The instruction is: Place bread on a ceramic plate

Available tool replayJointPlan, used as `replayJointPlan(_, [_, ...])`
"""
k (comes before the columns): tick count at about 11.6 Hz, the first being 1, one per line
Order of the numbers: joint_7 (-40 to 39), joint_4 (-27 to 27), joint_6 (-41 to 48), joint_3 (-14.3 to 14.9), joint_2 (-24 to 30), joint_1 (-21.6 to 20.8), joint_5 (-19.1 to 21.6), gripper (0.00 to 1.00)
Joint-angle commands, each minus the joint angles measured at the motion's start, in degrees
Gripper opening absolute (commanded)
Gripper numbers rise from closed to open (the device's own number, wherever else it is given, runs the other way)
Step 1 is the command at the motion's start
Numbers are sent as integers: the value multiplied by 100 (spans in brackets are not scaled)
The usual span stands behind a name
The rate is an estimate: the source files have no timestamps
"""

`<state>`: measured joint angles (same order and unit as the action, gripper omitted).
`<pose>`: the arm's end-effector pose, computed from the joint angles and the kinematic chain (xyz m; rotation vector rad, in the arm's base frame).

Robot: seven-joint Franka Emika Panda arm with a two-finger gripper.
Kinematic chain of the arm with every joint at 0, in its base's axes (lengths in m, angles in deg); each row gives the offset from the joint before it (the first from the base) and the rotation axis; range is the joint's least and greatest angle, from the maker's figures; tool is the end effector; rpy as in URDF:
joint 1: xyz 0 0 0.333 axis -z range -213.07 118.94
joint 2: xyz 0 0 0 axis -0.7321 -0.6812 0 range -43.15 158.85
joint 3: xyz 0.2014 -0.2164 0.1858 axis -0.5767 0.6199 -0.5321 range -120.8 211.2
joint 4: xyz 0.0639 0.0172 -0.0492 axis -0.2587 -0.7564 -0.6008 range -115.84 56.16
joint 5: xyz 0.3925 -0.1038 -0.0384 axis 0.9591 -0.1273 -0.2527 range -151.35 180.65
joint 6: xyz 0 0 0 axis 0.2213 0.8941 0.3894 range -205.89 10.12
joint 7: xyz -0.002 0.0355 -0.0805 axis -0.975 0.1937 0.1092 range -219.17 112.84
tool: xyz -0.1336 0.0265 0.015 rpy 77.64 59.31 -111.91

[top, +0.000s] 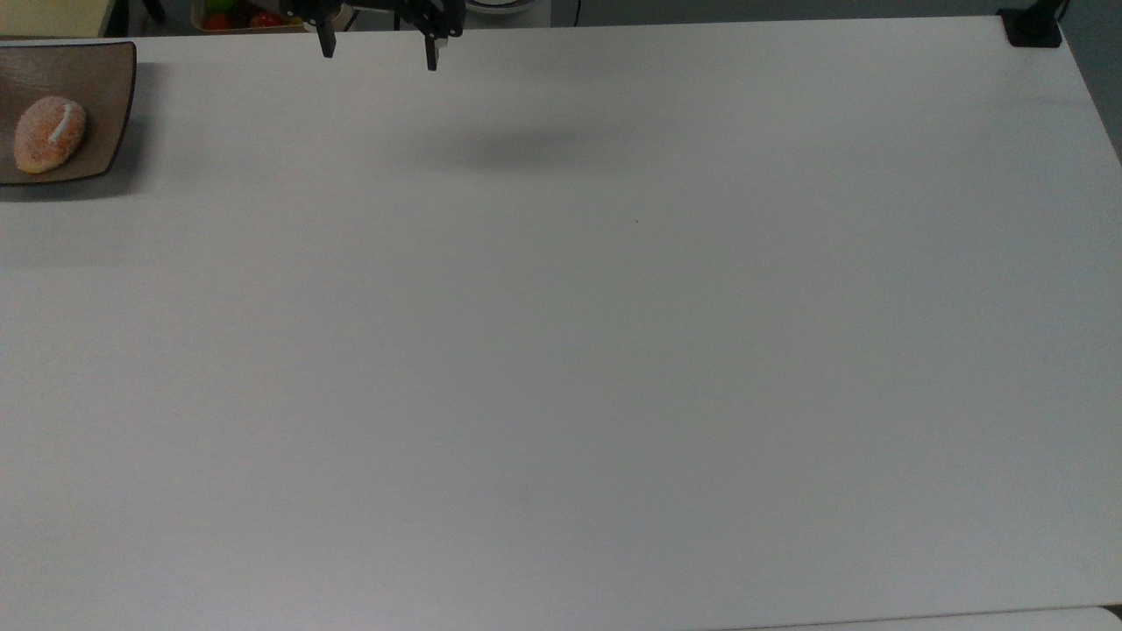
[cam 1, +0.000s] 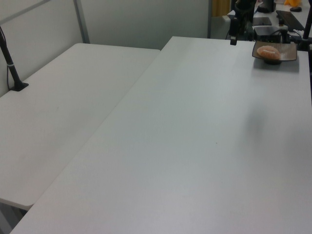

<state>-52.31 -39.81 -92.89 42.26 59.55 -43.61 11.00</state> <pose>0.5758 -0.0123 0.5778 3.0758 -0.0195 0.1004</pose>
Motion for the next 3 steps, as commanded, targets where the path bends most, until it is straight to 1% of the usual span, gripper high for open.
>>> replayJointPlan(1, [-147, -13, 84, 13, 15, -29, -101, 100])
replayJointPlan(3, [-138, -14, 111, 13, 15, -38, -101, 100])
